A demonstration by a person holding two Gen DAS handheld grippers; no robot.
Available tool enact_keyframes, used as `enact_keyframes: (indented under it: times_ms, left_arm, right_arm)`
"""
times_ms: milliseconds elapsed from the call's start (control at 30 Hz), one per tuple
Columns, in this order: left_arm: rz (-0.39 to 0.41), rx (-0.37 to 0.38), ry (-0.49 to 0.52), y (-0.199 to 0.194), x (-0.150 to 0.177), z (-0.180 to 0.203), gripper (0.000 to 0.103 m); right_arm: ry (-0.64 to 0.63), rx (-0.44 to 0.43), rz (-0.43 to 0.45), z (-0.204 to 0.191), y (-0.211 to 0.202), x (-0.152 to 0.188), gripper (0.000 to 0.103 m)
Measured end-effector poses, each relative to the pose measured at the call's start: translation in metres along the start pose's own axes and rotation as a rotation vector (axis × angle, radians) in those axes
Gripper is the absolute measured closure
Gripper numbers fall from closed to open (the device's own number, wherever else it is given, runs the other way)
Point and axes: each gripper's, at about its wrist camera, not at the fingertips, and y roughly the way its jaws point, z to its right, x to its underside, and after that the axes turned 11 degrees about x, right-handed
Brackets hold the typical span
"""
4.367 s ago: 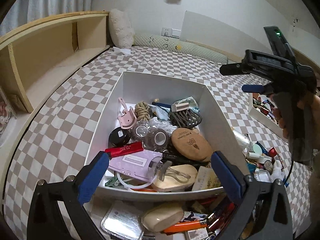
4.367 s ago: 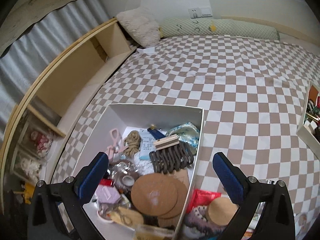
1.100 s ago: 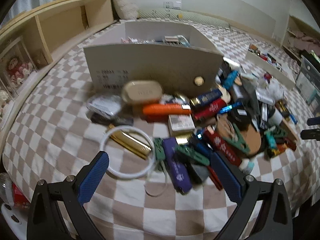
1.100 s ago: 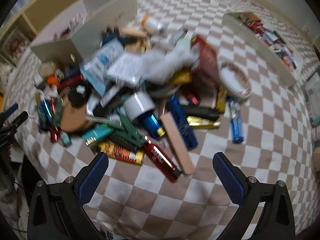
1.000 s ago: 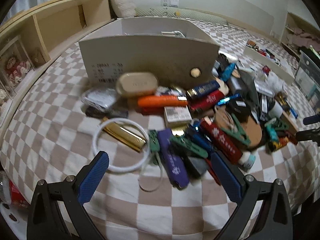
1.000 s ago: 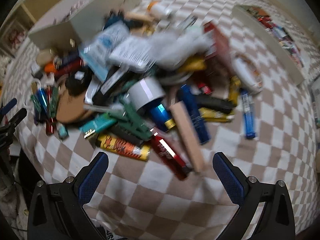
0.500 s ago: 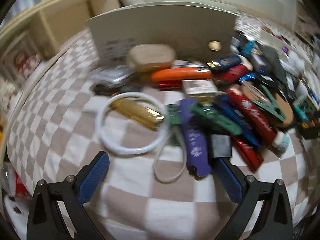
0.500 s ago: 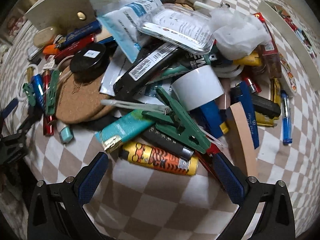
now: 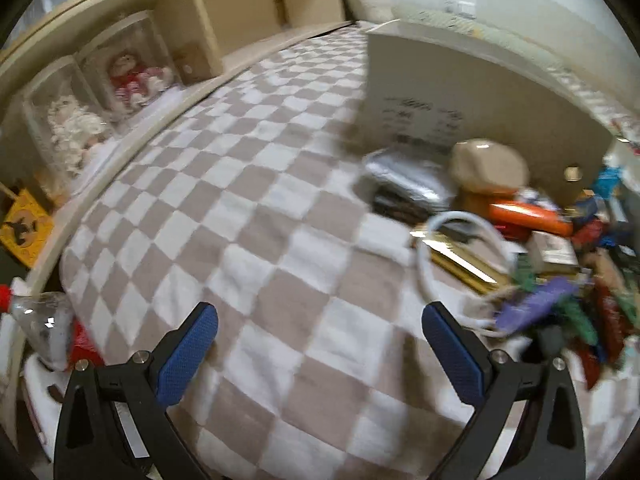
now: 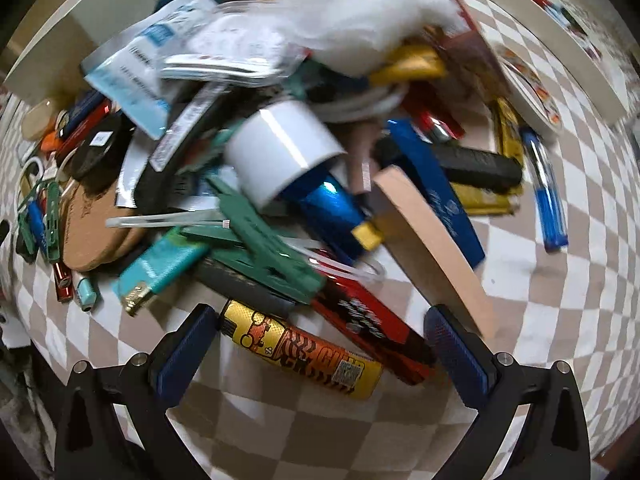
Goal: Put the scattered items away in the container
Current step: 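Lower the right tool toward the blue lighter and wooden stick while the left tool approaches the pile, then lower the left tool over the small black cap while the right tool moves to the yellow lighter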
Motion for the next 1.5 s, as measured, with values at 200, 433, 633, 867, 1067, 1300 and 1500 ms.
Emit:
enact_keyframes:
  times_ms: [200, 433, 633, 867, 1067, 1300, 1500]
  left_arm:
    - [-0.004, 0.134, 0.115, -0.007, 0.011, 0.055, 0.0]
    - [-0.031, 0.072, 0.198, 0.02, 0.02, 0.094, 0.0]
    - [-0.031, 0.053, 0.11, 0.022, 0.019, 0.065, 0.0]
    - [-0.018, 0.029, 0.069, 0.017, 0.019, 0.035, 0.0]
    - [0.001, -0.022, 0.054, 0.013, 0.017, 0.018, 0.0]
    - [0.024, 0.098, 0.047, 0.001, 0.012, 0.023, 0.0]
    - [0.076, 0.041, 0.124, 0.003, -0.002, 0.047, 0.0]
  right_arm:
    - [0.084, 0.009, -0.024, 0.037, 0.004, 0.008, 0.0]
    - [0.134, -0.028, -0.022, 0.059, -0.003, 0.021, 0.0]
    - [0.204, -0.108, -0.004, 0.081, -0.017, 0.033, 0.0]
    - [0.265, -0.219, -0.007, 0.099, -0.027, 0.048, 0.0]
    - [0.243, -0.265, -0.117, 0.093, -0.016, 0.063, 0.0]
    - [0.28, -0.127, -0.087, 0.104, -0.01, 0.059, 0.0]
    - [0.229, -0.068, -0.082, 0.108, -0.008, 0.058, 0.0]
